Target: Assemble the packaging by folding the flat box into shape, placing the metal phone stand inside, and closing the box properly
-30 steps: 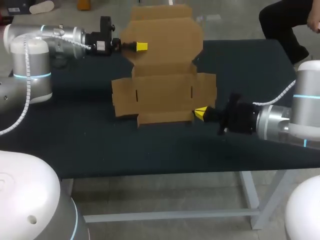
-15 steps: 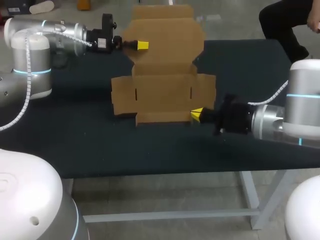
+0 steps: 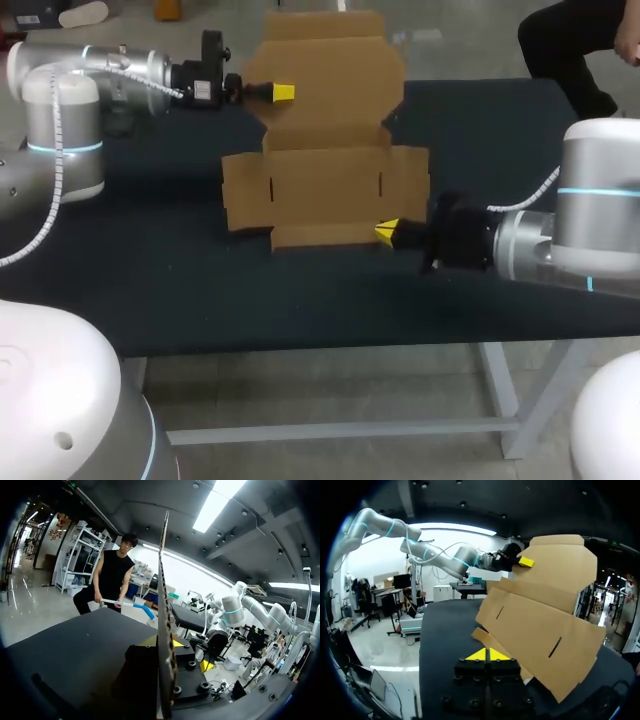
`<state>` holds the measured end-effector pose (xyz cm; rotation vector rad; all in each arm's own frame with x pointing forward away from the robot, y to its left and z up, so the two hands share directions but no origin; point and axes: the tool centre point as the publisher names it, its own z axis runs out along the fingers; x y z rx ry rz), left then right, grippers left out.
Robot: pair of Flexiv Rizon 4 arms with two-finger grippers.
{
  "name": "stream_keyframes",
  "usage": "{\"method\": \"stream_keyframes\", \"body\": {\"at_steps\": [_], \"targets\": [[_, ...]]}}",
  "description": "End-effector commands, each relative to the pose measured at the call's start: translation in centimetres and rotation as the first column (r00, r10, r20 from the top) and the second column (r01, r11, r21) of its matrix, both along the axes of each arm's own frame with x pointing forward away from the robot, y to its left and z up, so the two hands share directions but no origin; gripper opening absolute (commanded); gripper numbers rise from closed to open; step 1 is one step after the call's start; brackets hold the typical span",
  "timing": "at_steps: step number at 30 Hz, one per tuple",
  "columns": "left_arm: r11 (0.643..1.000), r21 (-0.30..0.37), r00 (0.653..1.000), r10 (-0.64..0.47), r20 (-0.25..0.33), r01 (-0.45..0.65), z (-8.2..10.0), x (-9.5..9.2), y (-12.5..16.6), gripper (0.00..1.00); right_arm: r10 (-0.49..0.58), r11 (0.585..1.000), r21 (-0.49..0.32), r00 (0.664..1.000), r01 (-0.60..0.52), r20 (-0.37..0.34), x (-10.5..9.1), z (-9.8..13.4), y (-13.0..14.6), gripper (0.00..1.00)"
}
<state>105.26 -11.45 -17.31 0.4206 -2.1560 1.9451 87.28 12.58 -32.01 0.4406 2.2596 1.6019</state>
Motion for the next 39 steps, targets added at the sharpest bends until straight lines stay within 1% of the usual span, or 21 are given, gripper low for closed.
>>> {"method": "stream_keyframes", "body": {"at_steps": [1, 13, 14, 15, 17, 21, 24, 25, 30, 31, 39], "targets": [[1.000, 0.000, 1.000, 0.019, 0.006, -0.019, -0.1, -0.5, -0.1, 0.00, -0.036, 0.999, 0.003, 0.999, 0.036, -0.011, 0.1, -0.5, 0.7, 0.00], [1.000, 0.000, 1.000, 0.019, 0.006, -0.019, -0.1, -0.5, -0.1, 0.00, -0.036, 0.999, 0.003, 0.999, 0.036, -0.011, 0.1, -0.5, 0.7, 0.00], [1.000, 0.000, 1.000, 0.019, 0.006, -0.019, -0.1, -0.5, -0.1, 0.00, -0.034, 0.999, 0.011, 0.999, 0.034, -0.006, 0.5, -0.5, 1.1, 0.00], [1.000, 0.000, 1.000, 0.019, 0.006, -0.019, -0.1, -0.5, -0.1, 0.00, -0.048, 0.999, 0.012, 0.999, 0.048, 0.003, 0.8, -0.8, 1.6, 0.00], [1.000, 0.000, 1.000, 0.019, 0.006, -0.019, -0.1, -0.5, -0.1, 0.00, -0.058, 0.997, 0.057, 0.998, 0.057, 0.015, 1.1, -1.4, 2.4, 0.00], [1.000, 0.000, 1.000, 0.019, 0.006, -0.019, -0.1, -0.5, -0.1, 0.00, -0.097, 0.991, 0.092, 0.995, 0.096, 0.007, 1.7, -3.1, 3.8, 0.00], [1.000, 0.000, 1.000, 0.019, 0.006, -0.019, -0.1, -0.5, -0.1, 0.00, -0.115, 0.989, 0.089, 0.993, 0.114, 0.009, 2.0, -3.9, 4.9, 0.00], [1.000, 0.000, 1.000, 0.019, 0.006, -0.019, -0.1, -0.5, -0.1, 0.00, -0.125, 0.990, 0.073, 0.992, 0.124, 0.013, 2.1, -4.0, 5.3, 0.00], [1.000, 0.000, 1.000, 0.019, 0.006, -0.019, -0.1, -0.5, -0.1, 0.00, -0.144, 0.988, 0.061, 0.989, 0.142, 0.022, 2.3, -4.5, 6.8, 0.00], [1.000, 0.000, 1.000, 0.019, 0.006, -0.019, -0.1, -0.5, -0.1, 0.00, -0.153, 0.987, 0.048, 0.988, 0.152, 0.020, 2.4, -4.6, 7.1, 0.00], [1.000, 0.000, 1.000, 0.019, 0.006, -0.019, -0.1, -0.5, -0.1, 0.00, -0.210, 0.978, 0.019, 0.978, 0.209, 0.008, 3.0, -5.7, 7.7, 0.00]]}}
